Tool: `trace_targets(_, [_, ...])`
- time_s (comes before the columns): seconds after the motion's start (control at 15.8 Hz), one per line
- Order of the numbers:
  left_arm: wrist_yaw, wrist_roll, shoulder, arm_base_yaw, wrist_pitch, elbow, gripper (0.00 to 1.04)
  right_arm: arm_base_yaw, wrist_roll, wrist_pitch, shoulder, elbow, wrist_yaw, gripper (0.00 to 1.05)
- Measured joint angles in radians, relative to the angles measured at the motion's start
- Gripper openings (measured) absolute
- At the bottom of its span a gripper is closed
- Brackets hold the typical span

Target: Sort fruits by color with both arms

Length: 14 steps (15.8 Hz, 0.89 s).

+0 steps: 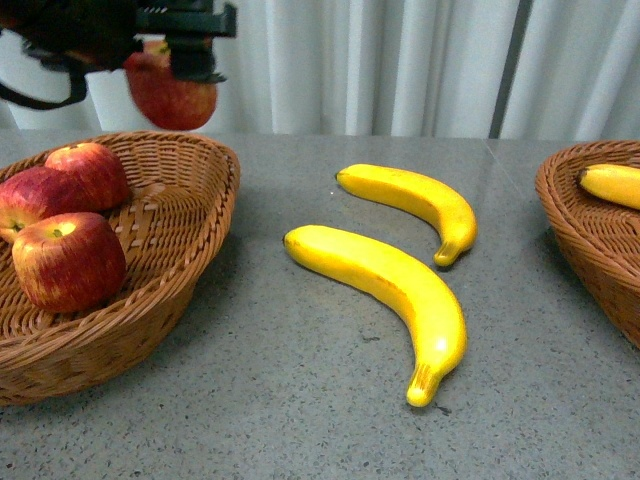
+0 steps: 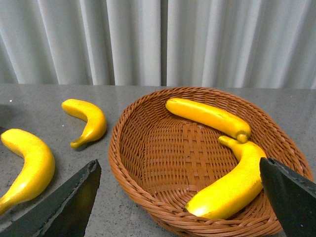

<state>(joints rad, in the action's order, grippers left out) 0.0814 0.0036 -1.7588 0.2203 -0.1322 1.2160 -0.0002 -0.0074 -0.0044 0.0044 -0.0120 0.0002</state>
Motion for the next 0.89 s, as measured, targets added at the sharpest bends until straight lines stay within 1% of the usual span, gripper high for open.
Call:
trace_targets(0.13, [0.007, -0.041, -0.006, -0.041, 0.003, -0.066, 0.63, 0.0, 0.0, 0.0, 0.0, 0.0, 0.0, 0.98])
trace_targets(0.25, [-0.01, -0.061, -0.028, -0.069, -0.006, -0.094, 0.63, 0.0, 0.0, 0.0, 0.0, 0.0, 0.0, 0.98])
trace_targets(0.32, [-0.027, -0.063, -0.033, -0.068, -0.004, -0.1, 0.69, 0.0, 0.0, 0.0, 0.0, 0.0, 0.0, 0.98])
trace_targets(0.51, [-0.037, -0.06, -0.029, -0.063, -0.026, -0.109, 0.97, 0.0, 0.0, 0.0, 0.0, 0.0, 0.0, 0.98])
trace_targets(0.57, [-0.042, -0.057, -0.016, -0.063, -0.037, -0.119, 0.99, 0.0, 0.0, 0.0, 0.0, 0.0, 0.0, 0.98])
trace_targets(0.63, [-0.05, -0.057, 0.0, -0.063, -0.041, -0.132, 0.97, 0.0, 0.0, 0.0, 0.0, 0.0, 0.0, 0.98])
trace_targets(0.89, [-0.085, -0.053, 0.14, -0.068, -0.092, -0.209, 0.98, 0.0, 0.0, 0.0, 0.0, 0.0, 0.0, 0.98])
